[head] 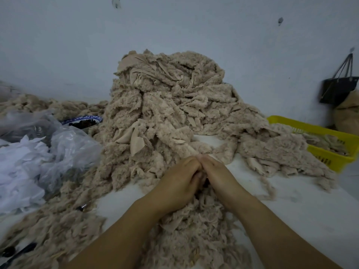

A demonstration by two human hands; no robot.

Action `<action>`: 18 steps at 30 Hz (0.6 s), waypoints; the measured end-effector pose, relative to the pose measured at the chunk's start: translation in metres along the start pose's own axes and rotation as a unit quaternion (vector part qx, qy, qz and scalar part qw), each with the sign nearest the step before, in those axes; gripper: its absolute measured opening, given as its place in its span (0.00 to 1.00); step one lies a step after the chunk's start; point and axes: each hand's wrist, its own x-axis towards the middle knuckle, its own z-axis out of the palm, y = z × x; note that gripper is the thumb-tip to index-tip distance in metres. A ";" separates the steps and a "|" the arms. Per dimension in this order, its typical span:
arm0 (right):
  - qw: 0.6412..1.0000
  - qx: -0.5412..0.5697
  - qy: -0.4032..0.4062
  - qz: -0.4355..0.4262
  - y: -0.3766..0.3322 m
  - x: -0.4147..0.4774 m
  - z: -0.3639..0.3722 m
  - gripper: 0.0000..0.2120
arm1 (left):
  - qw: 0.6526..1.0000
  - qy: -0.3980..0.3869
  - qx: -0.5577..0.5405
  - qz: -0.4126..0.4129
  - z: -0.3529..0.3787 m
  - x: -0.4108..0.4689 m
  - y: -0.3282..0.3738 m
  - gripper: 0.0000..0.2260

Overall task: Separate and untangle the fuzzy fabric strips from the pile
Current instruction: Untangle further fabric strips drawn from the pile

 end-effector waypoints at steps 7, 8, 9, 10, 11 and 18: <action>0.980 0.173 0.097 0.025 -0.008 0.004 -0.009 0.12 | 0.994 -0.061 0.053 -0.074 0.008 -0.002 -0.017 0.10; 0.972 0.209 0.098 0.034 -0.011 0.004 -0.011 0.12 | 0.989 -0.087 0.085 -0.086 0.008 -0.002 -0.021 0.12; 0.965 0.241 0.095 0.044 -0.012 0.004 -0.013 0.13 | 0.984 -0.097 0.111 -0.095 0.009 -0.003 -0.027 0.12; 0.958 0.271 0.084 0.051 -0.013 0.004 -0.016 0.16 | 0.984 -0.088 0.117 -0.104 0.009 -0.004 -0.031 0.11; 0.952 0.295 0.066 0.051 -0.015 0.004 -0.016 0.19 | 0.986 -0.067 0.097 -0.119 0.009 -0.004 -0.034 0.10; 0.989 -0.070 -0.084 -0.095 -0.008 -0.009 0.004 0.19 | 0.741 0.101 -0.571 -0.338 -0.005 0.005 -0.021 0.27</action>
